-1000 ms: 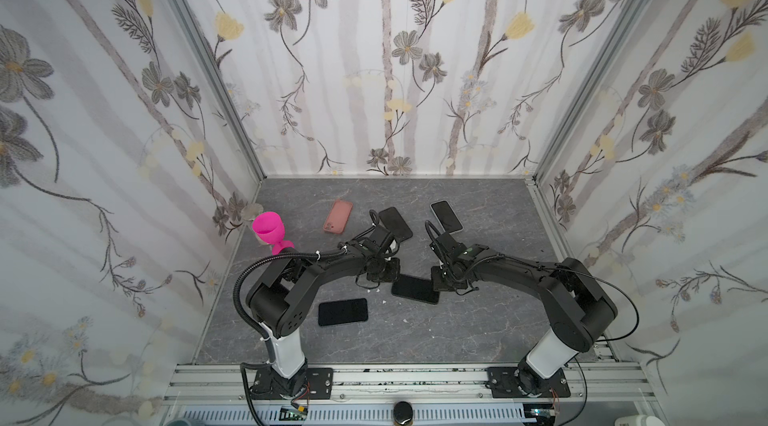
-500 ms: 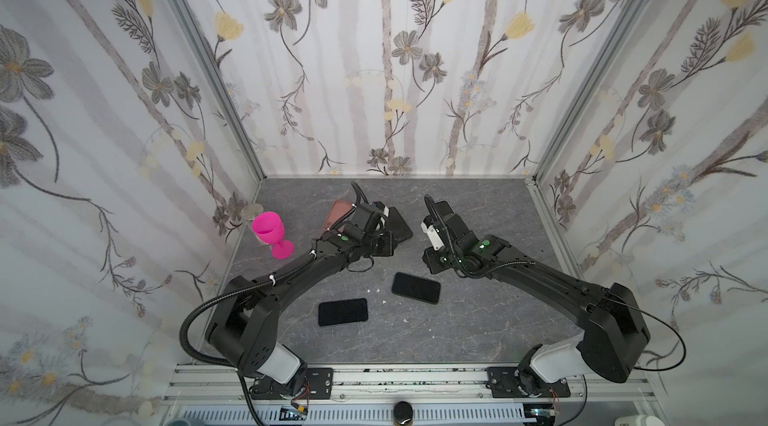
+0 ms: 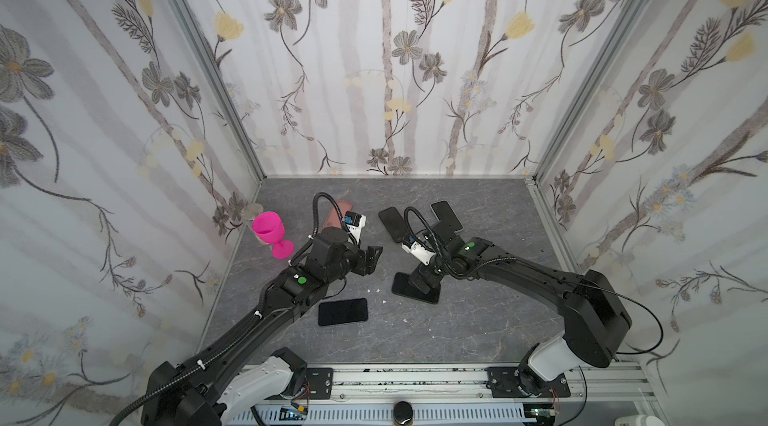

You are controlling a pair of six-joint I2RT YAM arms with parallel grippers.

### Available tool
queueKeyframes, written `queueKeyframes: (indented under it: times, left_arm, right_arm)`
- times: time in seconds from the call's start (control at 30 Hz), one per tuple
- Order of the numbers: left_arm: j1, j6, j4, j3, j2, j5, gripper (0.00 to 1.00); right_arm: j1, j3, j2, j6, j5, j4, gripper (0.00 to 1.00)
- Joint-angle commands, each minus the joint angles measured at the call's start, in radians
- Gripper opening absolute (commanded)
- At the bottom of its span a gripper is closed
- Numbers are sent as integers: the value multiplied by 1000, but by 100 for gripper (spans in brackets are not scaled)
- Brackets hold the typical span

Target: Put the phone into the phone case

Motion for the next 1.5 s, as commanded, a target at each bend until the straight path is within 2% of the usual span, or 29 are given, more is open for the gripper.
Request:
queueKeyframes:
  times: [0.0, 0.23, 0.53, 0.73, 1.07, 1.2, 1.47]
  left_arm:
    - [1, 103, 78, -62, -65, 71, 78]
    - [1, 144, 150, -198, -160, 137, 90]
    - [1, 150, 155, -239, -155, 99, 93]
    - [1, 152, 146, -238, -150, 82, 93]
    - [1, 148, 143, -236, -148, 68, 93]
    - [0, 146, 139, -237, -147, 65, 93]
    - [0, 145, 132, -233, -149, 35, 93]
  right_arm:
    - [17, -11, 41, -53, 12, 30, 100]
    - [27, -18, 121, -89, 24, 23, 100]
    - [28, -18, 182, -107, 31, 2, 100]
    - [28, 7, 235, -107, 17, -41, 90]
    - [11, 11, 250, -17, 117, -52, 71]
    - [-33, -6, 219, 44, 137, -36, 62]
    - [-228, -66, 167, 172, 156, -28, 60]
